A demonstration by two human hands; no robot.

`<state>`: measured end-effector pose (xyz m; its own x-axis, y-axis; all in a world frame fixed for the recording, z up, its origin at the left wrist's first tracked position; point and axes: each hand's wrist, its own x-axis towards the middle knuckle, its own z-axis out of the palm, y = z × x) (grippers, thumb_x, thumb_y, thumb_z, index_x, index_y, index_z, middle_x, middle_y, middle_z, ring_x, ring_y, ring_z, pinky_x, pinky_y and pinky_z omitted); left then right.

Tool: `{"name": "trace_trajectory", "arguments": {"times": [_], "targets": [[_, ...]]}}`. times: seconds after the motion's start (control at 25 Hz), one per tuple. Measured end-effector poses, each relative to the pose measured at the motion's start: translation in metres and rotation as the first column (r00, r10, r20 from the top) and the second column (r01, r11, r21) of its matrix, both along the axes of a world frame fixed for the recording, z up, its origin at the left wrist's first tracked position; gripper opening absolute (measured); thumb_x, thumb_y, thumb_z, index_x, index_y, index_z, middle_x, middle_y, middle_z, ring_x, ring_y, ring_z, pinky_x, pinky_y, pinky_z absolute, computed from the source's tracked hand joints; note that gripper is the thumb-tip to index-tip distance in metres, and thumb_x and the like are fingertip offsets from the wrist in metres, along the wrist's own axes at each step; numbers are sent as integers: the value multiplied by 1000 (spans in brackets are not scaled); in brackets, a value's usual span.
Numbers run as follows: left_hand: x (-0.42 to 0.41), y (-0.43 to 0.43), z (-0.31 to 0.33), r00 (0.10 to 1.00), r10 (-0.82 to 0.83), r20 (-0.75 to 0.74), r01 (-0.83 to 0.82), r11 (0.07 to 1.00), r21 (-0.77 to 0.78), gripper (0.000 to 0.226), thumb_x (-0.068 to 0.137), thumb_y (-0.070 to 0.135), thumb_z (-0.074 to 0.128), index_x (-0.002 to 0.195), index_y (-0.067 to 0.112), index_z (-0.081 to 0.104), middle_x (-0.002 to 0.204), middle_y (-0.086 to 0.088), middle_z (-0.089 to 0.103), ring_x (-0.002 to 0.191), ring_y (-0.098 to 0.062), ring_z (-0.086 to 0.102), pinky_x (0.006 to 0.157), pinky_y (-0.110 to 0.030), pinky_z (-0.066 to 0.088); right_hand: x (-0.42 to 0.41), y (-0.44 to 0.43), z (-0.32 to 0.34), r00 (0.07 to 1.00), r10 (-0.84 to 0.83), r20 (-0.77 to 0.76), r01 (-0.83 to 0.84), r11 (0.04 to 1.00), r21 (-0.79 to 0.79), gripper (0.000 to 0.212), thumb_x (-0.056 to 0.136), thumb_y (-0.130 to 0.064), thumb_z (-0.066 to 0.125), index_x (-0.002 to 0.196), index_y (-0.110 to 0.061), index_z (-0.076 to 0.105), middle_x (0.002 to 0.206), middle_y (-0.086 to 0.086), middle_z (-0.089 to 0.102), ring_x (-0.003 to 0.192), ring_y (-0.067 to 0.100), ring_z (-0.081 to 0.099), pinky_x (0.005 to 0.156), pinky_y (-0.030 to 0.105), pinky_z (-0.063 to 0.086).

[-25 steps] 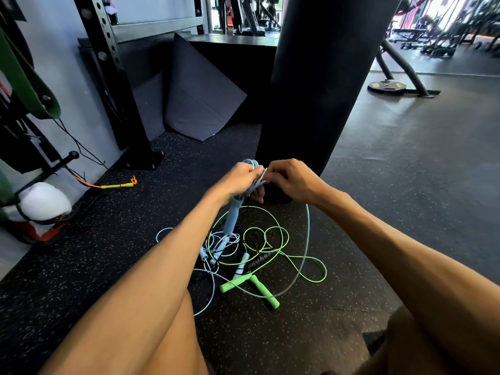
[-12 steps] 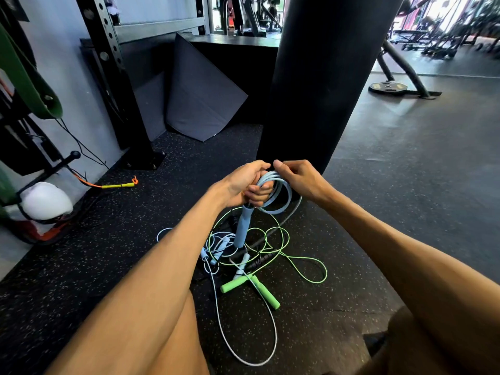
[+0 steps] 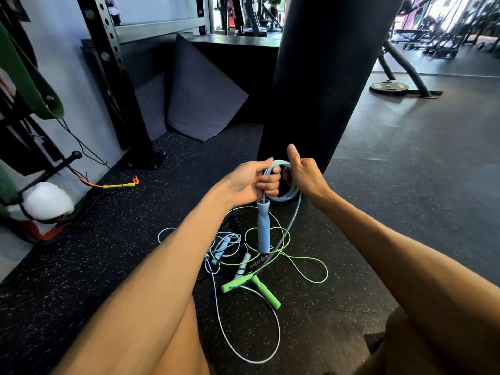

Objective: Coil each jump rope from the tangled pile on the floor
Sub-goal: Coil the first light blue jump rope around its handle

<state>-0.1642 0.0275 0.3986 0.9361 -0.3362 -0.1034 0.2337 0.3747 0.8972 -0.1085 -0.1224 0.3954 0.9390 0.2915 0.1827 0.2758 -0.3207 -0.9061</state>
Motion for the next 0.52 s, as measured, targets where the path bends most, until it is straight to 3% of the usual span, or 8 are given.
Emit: {"name": "trace_trajectory", "arguments": {"times": [0.12, 0.2, 0.28, 0.4, 0.52], "targets": [[3, 0, 1, 994, 110, -19, -112, 977, -182, 33, 106, 27, 31, 81, 12, 47, 56, 5, 27, 47, -9, 25, 53, -24, 34, -3, -10, -5, 968, 106, -228, -97, 994, 51, 63, 103, -51, 31, 78, -3, 64, 63, 8, 63, 54, 18, 61, 55, 30, 56], [7, 2, 2, 973, 222, -57, -229, 929, -291, 33, 106, 26, 29, 81, 12, 46, 57, 4, 30, 48, -10, 27, 56, -25, 35, -6, -16, -8, 897, 183, -403, -170, 983, 68, 54, 104, -48, 33, 98, -1, 60, 73, 17, 62, 61, 28, 62, 64, 45, 61], [11, 3, 2, 931, 350, -100, -363, 869, -337, 34, 107, 25, 27, 81, 12, 45, 59, 3, 32, 49, -12, 29, 60, -27, 34, -9, -20, -10, 813, 265, -519, -259, 962, 86, 43, 105, -41, 36, 112, -1, 52, 79, 21, 61, 65, 32, 64, 63, 46, 60], [15, 1, 5, 825, 547, -140, -558, 753, -349, 35, 108, 24, 26, 79, 12, 40, 57, 1, 36, 45, -12, 34, 59, -27, 34, -15, -22, -10, 696, 366, -618, -431, 901, 49, 30, 106, -31, 40, 115, -3, 47, 82, 21, 65, 72, 34, 70, 71, 49, 59], [22, 5, 6, 672, 730, -123, -730, 624, -280, 36, 108, 22, 27, 76, 10, 37, 63, -6, 38, 39, -13, 42, 49, -25, 40, -22, -23, -13, 614, 413, -673, -570, 821, -16, 15, 104, -19, 46, 104, -4, 45, 78, 21, 66, 75, 37, 72, 75, 52, 59]]}}
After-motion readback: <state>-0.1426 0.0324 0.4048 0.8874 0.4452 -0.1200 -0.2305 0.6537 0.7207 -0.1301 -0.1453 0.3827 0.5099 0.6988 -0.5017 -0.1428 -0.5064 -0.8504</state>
